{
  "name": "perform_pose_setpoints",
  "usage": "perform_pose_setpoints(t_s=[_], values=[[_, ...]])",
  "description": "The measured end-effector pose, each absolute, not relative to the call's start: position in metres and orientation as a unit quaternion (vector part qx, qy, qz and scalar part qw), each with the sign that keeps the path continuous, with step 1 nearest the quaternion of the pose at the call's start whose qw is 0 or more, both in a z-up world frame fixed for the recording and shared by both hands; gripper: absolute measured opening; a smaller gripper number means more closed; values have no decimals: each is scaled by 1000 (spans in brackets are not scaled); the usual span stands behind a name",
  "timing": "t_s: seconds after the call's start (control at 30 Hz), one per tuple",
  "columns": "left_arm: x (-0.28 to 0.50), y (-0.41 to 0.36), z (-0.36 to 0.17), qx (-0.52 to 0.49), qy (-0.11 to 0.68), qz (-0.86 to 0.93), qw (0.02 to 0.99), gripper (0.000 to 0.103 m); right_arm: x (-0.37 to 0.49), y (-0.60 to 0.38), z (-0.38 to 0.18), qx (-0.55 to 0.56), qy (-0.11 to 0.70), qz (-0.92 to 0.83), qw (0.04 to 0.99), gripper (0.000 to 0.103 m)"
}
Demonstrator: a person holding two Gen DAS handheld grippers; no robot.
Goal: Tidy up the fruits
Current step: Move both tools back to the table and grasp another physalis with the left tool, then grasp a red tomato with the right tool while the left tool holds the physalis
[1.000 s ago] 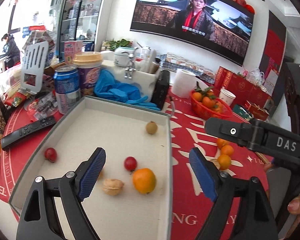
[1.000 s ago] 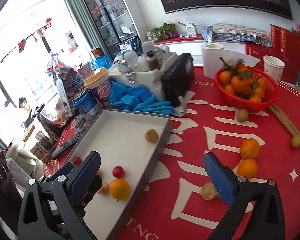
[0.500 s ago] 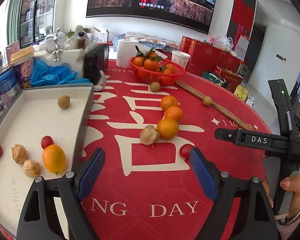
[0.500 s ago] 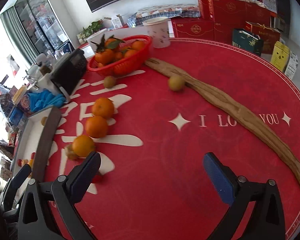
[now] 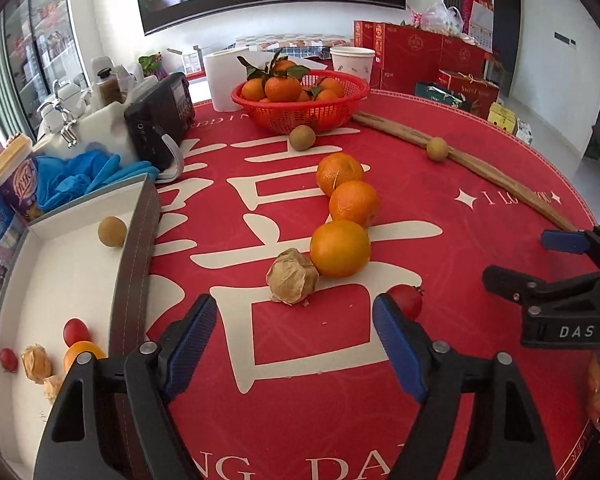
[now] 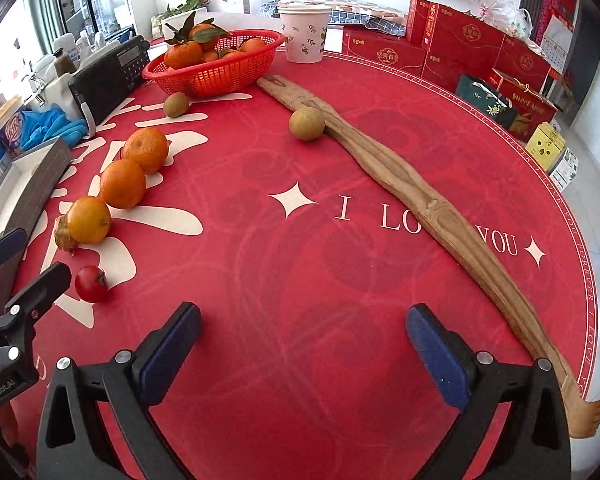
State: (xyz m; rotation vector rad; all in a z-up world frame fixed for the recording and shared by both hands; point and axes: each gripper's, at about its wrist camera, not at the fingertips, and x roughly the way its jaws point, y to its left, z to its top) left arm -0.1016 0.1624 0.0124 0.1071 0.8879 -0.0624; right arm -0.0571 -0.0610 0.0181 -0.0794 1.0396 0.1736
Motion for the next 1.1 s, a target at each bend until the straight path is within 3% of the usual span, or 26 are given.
perform_pose_setpoints(t_s=[0.1, 0.37, 0.5, 0.53, 0.57, 0.9, 1.1], values=[[-93, 163, 5, 64, 443, -38, 894, 72, -57, -61, 18, -37, 496, 81, 864, 103], [-72, 161, 4, 44, 444, -56, 893, 65, -59, -61, 19, -36, 491, 77, 867, 103], [-74, 157, 5, 33, 439, -64, 896, 46, -60, -61, 19, -37, 486, 79, 870, 103], [-77, 155, 6, 34, 436, -63, 897, 32, -60, -61, 19, -37, 485, 79, 870, 103], [-79, 154, 6, 34, 434, -64, 898, 27, -59, -61, 19, -37, 484, 79, 871, 103], [-106, 185, 6, -11, 434, -9, 901, 29, -61, -61, 18, -39, 470, 88, 878, 103], [-113, 196, 6, -13, 434, 10, 901, 30, -73, -23, 21, -63, 458, 180, 868, 103]])
